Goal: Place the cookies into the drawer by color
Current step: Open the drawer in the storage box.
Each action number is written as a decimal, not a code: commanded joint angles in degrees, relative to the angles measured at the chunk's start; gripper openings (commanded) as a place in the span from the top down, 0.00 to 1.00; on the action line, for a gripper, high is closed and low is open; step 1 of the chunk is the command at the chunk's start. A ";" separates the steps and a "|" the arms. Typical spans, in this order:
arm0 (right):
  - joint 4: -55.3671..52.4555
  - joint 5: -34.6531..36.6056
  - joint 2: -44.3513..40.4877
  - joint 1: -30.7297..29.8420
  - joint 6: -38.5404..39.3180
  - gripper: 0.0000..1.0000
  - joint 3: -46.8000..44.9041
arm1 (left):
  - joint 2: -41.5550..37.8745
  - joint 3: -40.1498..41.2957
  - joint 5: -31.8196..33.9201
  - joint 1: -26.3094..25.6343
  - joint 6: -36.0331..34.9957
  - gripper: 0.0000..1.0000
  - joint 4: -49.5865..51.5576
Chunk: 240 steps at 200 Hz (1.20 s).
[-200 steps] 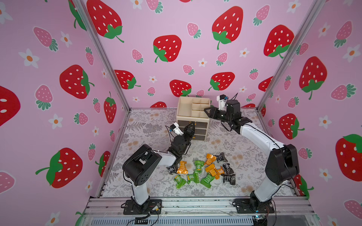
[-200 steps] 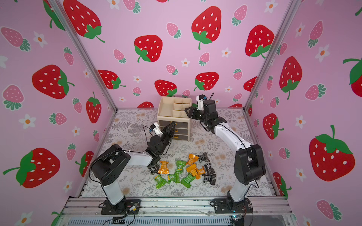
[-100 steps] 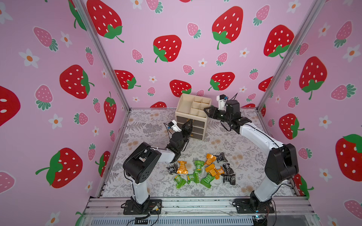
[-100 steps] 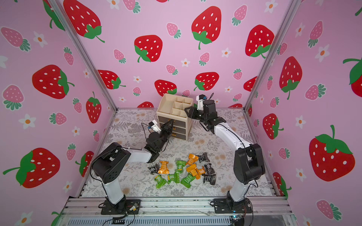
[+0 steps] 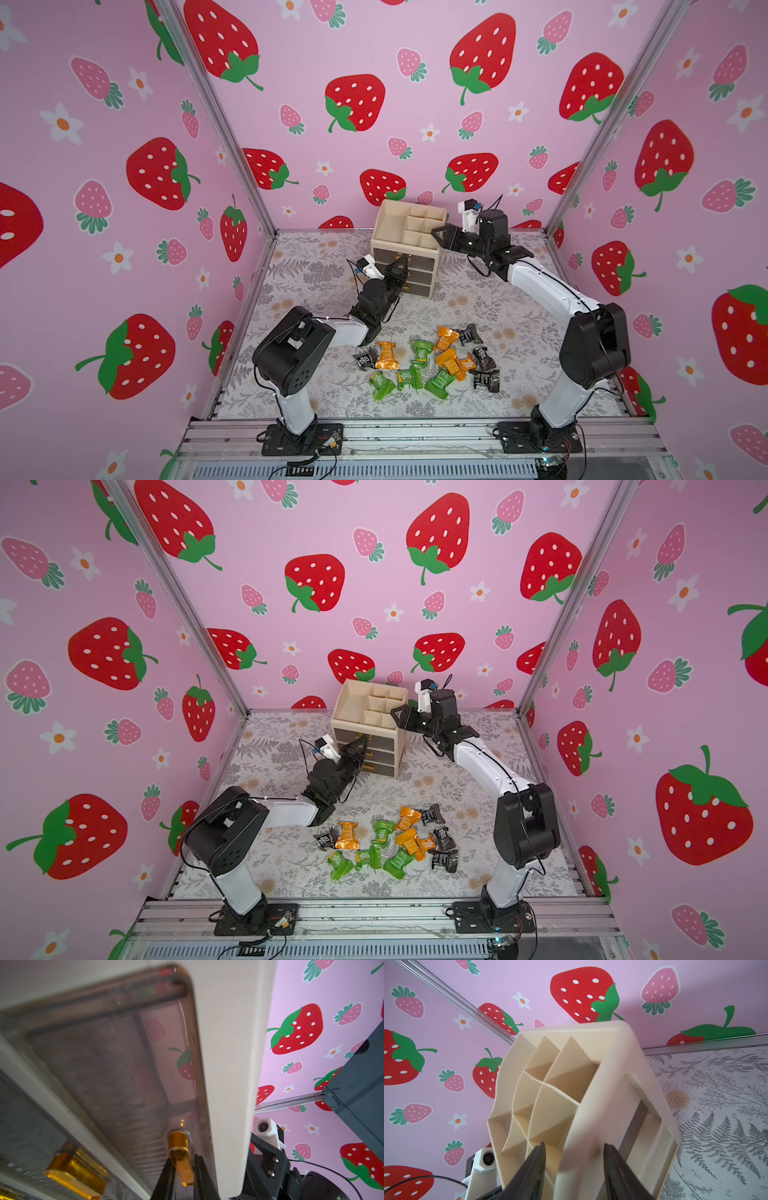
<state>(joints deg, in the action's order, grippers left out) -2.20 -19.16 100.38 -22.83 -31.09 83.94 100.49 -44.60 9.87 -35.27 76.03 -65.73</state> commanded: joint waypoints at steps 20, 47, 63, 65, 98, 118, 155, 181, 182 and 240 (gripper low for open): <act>-8.62 1.79 3.03 -0.02 2.30 0.51 1.37 | -6.06 3.55 -1.65 -1.67 -1.89 0.96 2.35; -9.56 2.11 3.20 -0.11 1.78 0.51 2.10 | -8.49 3.58 -1.61 -2.15 -2.85 0.99 8.62; -10.65 3.46 2.85 -0.24 0.66 0.51 2.06 | -9.41 4.33 -1.93 -2.17 -3.15 1.00 8.89; -10.77 3.76 2.75 -0.27 0.54 0.51 2.03 | -9.54 4.47 -1.95 -2.17 -3.27 1.00 8.65; -11.25 4.70 0.18 -1.33 0.51 0.49 0.61 | -11.73 3.01 -1.74 -1.14 -4.77 1.00 16.13; -13.66 7.36 -1.55 -2.48 1.11 0.49 1.04 | -10.98 3.11 -2.03 -0.72 -4.74 1.00 14.58; -20.35 17.38 -2.08 -5.47 2.71 0.49 4.20 | -9.88 1.16 -3.41 0.61 -4.64 1.00 17.36; -21.27 18.56 -2.58 -6.09 5.93 0.39 5.05 | -7.78 0.22 -5.56 1.84 -3.69 1.00 16.95; -21.36 18.50 -2.66 -6.13 6.12 0.38 5.20 | -7.73 0.26 -5.56 1.85 -3.69 1.00 16.91; -22.31 10.74 -6.46 -6.09 20.73 0.34 9.02 | -6.10 0.29 -5.79 2.13 -2.97 1.00 15.55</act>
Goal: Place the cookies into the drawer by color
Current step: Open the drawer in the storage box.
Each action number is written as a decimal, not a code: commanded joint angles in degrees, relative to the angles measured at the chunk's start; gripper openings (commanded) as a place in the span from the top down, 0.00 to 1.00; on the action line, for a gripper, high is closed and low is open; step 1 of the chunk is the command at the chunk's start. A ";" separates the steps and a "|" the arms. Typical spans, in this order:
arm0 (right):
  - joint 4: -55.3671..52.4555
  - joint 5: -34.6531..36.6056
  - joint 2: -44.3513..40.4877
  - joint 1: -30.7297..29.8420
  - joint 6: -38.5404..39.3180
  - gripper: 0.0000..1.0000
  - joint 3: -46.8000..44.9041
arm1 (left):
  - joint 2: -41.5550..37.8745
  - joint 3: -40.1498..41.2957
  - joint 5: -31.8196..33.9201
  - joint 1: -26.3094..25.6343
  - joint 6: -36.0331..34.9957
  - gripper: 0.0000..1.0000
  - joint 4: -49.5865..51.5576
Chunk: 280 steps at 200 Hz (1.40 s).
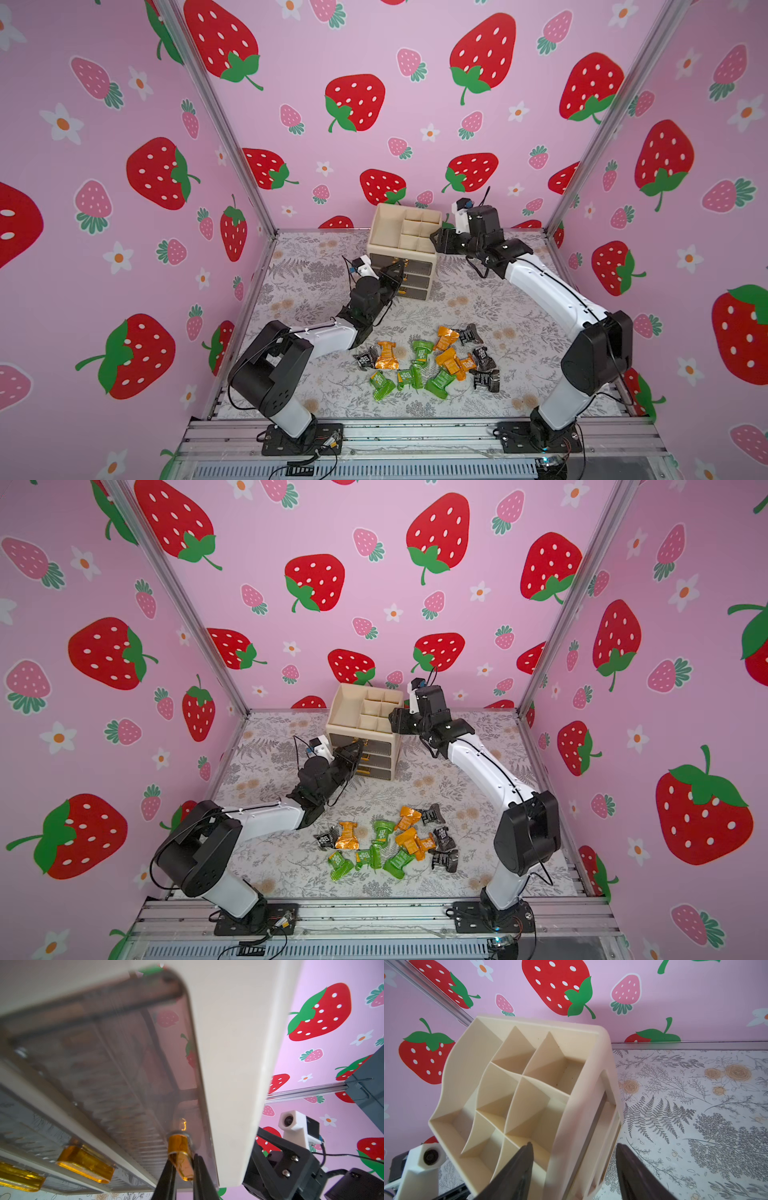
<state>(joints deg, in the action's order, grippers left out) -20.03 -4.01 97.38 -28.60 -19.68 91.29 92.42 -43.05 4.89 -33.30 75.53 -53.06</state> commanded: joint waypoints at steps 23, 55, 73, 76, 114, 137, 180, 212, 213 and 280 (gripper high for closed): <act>-4.40 -9.12 -4.88 -0.98 13.91 0.36 2.38 | 2.20 -1.52 -0.92 0.25 -2.57 1.00 2.87; -4.09 -10.76 -3.14 -4.73 22.17 0.38 4.15 | 2.51 -1.63 -1.24 0.30 -2.39 1.00 2.78; -6.20 -9.41 0.53 -6.83 27.00 0.38 7.95 | 2.46 -1.51 -1.28 0.25 -2.17 1.00 2.70; -6.65 -9.15 1.24 -7.04 27.58 0.38 8.78 | 2.42 -1.56 -1.21 0.25 -2.25 1.00 2.76; -9.97 -4.51 8.91 -8.38 31.63 0.39 16.60 | 2.34 -1.29 -1.19 0.35 -2.27 1.00 2.85; -12.12 -0.25 12.68 -8.39 33.12 0.41 20.16 | 1.90 -0.99 -1.32 0.51 -2.23 1.00 2.78; -11.57 5.95 16.13 -8.29 35.38 0.47 21.19 | 0.83 0.51 -2.92 0.45 -1.34 1.00 1.93; -11.09 6.40 17.11 -8.29 34.76 0.47 21.81 | -3.21 3.68 -3.24 -0.44 -0.99 1.00 2.12; -11.09 6.39 17.13 -8.30 34.78 0.47 21.82 | -3.43 3.76 -3.23 -0.53 -0.99 1.00 2.14; -10.61 7.82 18.02 -8.23 36.64 0.47 22.75 | -9.00 7.21 -4.33 -3.11 -0.88 1.00 5.05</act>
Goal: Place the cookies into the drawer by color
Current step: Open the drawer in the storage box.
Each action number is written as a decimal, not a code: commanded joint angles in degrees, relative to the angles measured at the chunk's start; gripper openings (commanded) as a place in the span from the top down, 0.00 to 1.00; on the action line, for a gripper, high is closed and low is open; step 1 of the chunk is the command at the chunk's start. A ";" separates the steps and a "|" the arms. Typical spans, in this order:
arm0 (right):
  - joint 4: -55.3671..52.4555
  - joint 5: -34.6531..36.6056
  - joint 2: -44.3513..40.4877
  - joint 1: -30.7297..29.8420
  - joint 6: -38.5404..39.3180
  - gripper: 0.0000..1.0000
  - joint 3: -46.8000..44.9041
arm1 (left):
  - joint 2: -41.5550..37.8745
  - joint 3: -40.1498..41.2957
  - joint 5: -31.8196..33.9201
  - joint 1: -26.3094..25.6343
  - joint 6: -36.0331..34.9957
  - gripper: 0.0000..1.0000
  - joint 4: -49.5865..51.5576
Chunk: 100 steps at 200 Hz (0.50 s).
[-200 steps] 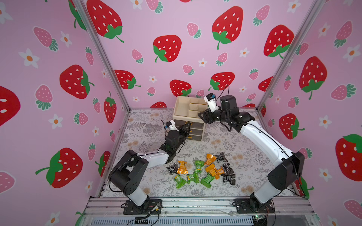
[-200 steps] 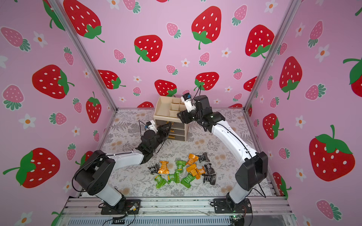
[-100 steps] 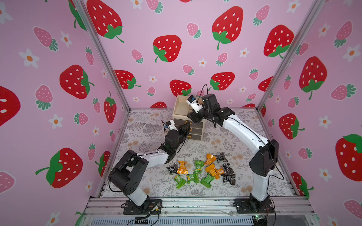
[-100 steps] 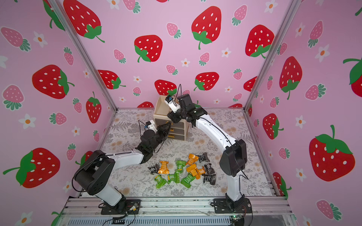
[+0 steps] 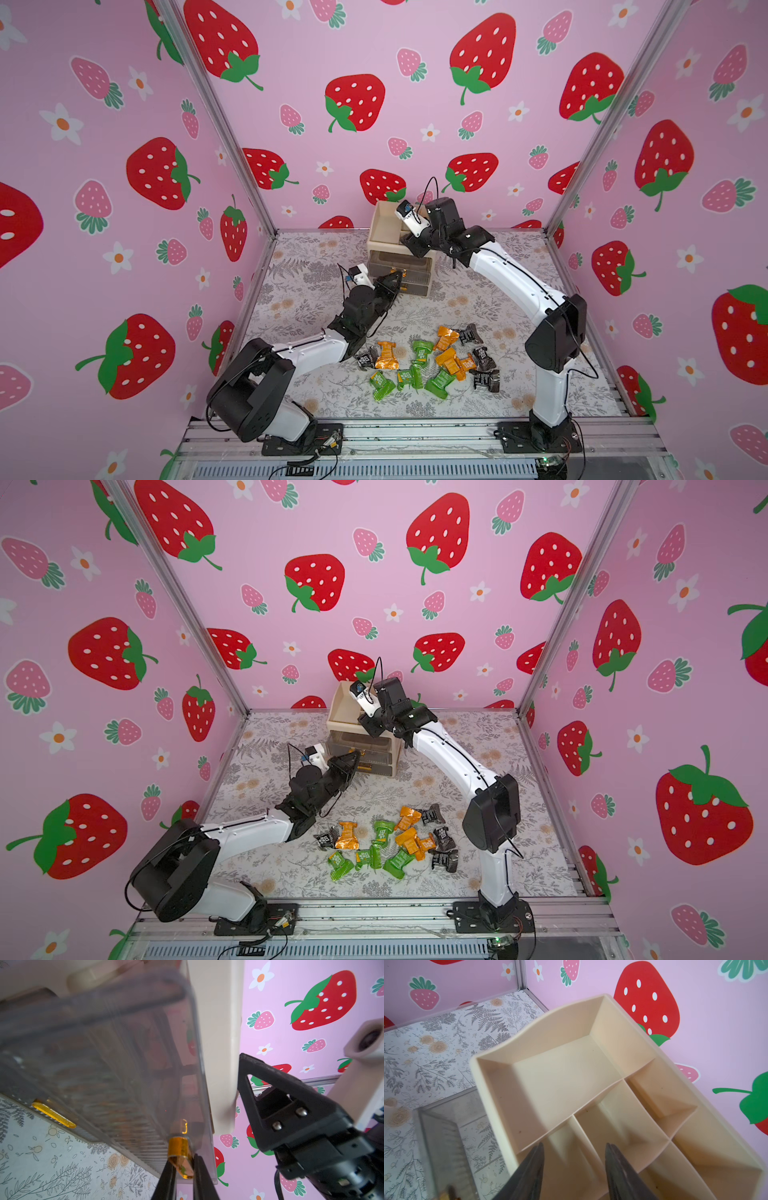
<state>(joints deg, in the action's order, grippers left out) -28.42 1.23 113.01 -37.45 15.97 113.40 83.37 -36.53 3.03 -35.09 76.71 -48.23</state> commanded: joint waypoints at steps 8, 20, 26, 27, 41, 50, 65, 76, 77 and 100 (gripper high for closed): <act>-2.31 2.80 2.48 0.79 1.31 0.47 0.68 | 0.51 1.06 -2.43 -2.01 -1.84 1.00 -0.74; -2.23 2.40 2.48 1.04 1.44 0.50 0.70 | 0.63 1.34 -2.00 -3.27 -1.72 1.00 -0.90; -2.31 2.22 2.48 1.16 1.43 0.50 0.68 | 0.51 1.44 -1.46 -4.05 -1.91 1.00 -0.91; -2.28 2.21 2.48 1.20 1.39 0.50 0.68 | 0.49 1.45 -1.41 -4.17 -1.91 1.00 -0.91; -2.40 1.85 2.54 1.42 0.95 0.51 0.68 | 0.06 1.88 -0.45 -5.45 -1.98 1.00 -0.55; -2.52 1.61 2.41 1.46 0.68 0.51 0.69 | -0.29 2.07 0.10 -5.79 -2.02 1.00 -0.07; -2.68 0.71 2.21 1.33 0.04 0.50 0.68 | -0.54 2.64 0.48 -5.69 -1.87 1.00 -0.02; -2.78 0.71 2.04 1.23 -0.28 0.51 0.66 | -0.71 3.20 -0.14 -5.49 -0.77 1.00 -0.77; -2.82 0.70 2.04 1.19 -0.30 0.51 0.67 | -0.69 3.30 -0.22 -5.50 -0.64 1.00 -0.88; -2.97 0.84 1.95 1.10 -1.12 0.51 0.81 | -2.84 4.66 -0.85 -5.89 0.22 1.00 -1.11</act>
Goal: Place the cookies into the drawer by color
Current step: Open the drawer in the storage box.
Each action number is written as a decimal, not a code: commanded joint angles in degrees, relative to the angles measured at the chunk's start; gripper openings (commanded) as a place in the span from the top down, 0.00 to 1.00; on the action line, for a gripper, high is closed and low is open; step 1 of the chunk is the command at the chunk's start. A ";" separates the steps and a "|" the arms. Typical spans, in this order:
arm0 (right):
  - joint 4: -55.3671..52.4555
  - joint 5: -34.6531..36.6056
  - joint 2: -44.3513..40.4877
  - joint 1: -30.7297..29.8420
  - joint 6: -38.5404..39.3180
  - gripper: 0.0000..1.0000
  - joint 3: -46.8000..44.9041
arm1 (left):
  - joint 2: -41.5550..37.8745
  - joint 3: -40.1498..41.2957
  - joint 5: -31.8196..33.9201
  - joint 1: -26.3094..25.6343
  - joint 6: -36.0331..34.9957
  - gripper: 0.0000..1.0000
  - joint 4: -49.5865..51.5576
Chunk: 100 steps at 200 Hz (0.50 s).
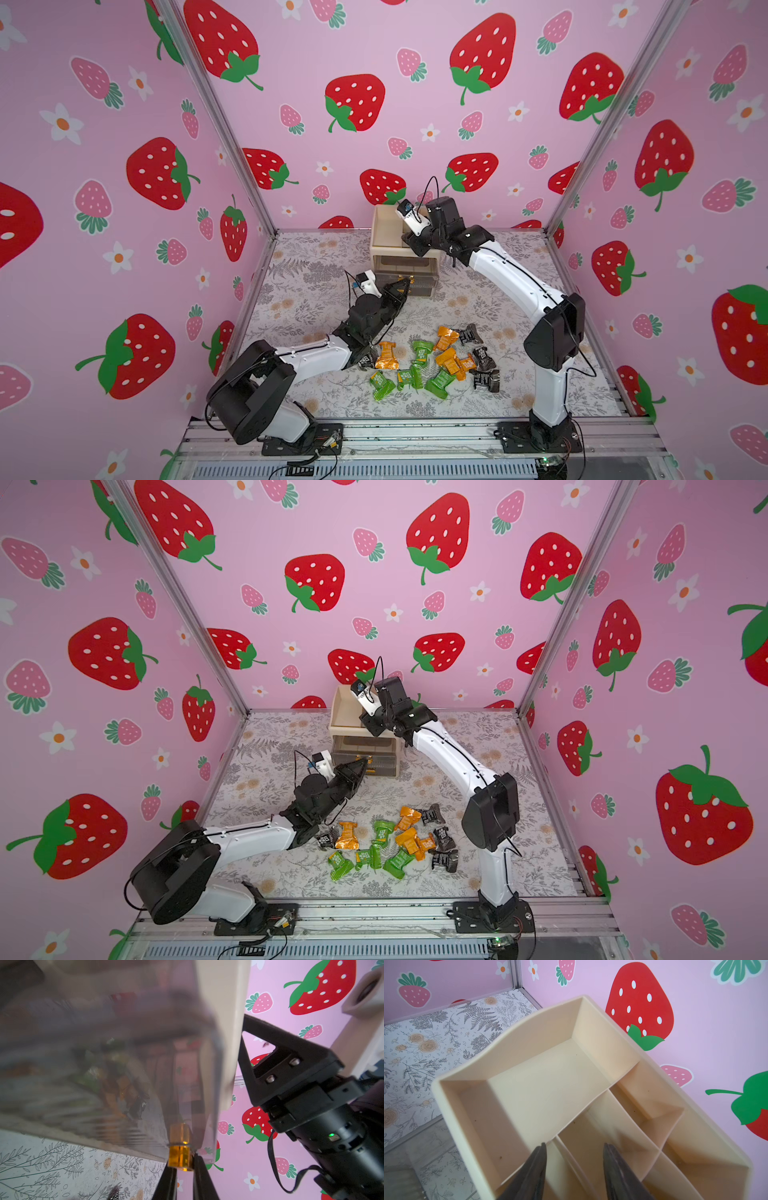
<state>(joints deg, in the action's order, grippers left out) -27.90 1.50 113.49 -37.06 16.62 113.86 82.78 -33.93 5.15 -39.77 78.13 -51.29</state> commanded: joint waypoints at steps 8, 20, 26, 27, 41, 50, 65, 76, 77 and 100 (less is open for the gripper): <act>-3.76 0.61 1.41 0.67 -1.86 0.51 0.43 | -3.11 2.35 -3.51 -2.05 -1.39 1.00 1.19; -3.82 0.57 1.34 0.62 -1.96 0.50 0.37 | -4.85 2.04 -2.43 -3.52 -2.55 1.00 3.56; -3.80 0.61 1.22 0.61 -2.10 0.50 0.33 | -5.44 1.38 -1.93 -3.63 -3.22 1.00 5.72; -3.81 0.61 1.21 0.60 -2.07 0.50 0.32 | -5.48 1.31 -1.87 -3.64 -3.28 1.00 6.18; -3.81 0.29 0.95 0.64 -2.41 0.50 0.25 | -5.47 1.07 -1.31 -3.17 -3.33 1.00 7.74; -3.78 -0.11 0.70 0.64 -2.60 0.50 -0.07 | -5.10 2.09 -1.10 -3.13 -2.87 1.00 5.69; -3.70 -0.32 0.55 0.52 -2.60 0.50 -0.47 | -4.57 3.17 -1.58 -3.20 -2.07 1.00 3.83; -3.76 -0.35 0.59 0.50 -2.76 0.50 -0.56 | -4.12 2.83 -0.97 -3.10 -2.30 0.96 4.91; -3.75 -0.35 0.59 0.50 -2.79 0.50 -0.56 | -4.08 2.78 -0.95 -3.07 -2.33 0.96 5.07; -4.23 -0.89 0.41 0.27 -3.15 0.50 -0.49 | -2.47 3.07 -1.90 -2.60 -1.66 0.87 3.56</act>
<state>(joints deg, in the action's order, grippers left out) -28.05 1.21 113.47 -37.06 15.00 113.93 78.43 -31.53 5.41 -42.26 78.32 -48.27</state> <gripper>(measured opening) 0.501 0.158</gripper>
